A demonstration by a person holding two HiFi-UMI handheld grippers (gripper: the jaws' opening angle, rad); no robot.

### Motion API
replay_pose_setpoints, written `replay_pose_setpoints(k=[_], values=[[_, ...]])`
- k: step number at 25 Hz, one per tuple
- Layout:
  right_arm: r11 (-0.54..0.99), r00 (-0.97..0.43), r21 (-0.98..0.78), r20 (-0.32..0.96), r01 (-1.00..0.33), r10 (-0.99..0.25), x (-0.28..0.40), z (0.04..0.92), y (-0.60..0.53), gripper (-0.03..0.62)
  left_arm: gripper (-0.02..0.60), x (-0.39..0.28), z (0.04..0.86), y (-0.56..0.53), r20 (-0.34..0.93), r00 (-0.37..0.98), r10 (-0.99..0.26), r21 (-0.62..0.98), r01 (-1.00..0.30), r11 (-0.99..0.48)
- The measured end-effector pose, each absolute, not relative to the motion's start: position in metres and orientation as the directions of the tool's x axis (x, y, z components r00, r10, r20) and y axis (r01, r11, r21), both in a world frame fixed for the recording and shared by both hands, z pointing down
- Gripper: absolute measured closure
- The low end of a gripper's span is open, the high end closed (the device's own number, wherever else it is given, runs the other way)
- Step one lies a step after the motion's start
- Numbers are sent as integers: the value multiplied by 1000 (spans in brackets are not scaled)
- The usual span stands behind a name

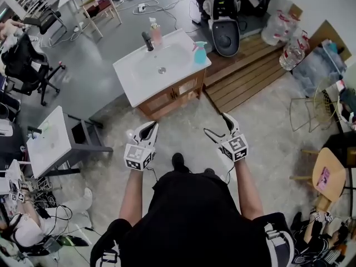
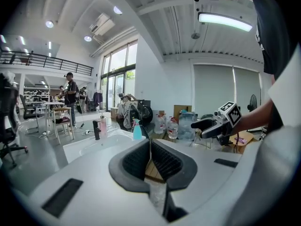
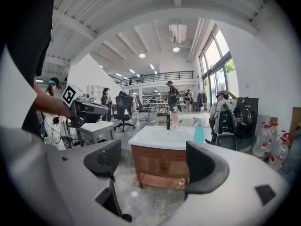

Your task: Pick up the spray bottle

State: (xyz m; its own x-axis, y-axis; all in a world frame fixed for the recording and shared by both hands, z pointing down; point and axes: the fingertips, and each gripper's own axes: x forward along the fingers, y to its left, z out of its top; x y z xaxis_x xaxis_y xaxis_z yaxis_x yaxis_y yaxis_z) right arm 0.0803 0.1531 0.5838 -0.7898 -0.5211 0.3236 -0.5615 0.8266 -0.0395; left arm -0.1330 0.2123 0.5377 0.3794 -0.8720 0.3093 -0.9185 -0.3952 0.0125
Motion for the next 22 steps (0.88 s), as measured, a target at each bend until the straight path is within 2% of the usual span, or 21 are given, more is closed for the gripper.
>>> replay_pose_setpoints(k=[12, 22], values=[[765, -733, -42, 323, -643, -598, 42, 589, 126, 151, 552, -173, 545, 167, 309, 468, -828, 22, -874, -486], [745, -716, -44, 320, -665, -620, 5, 591, 117, 151, 552, -210, 550, 152, 301, 485, -821, 27, -865, -502]])
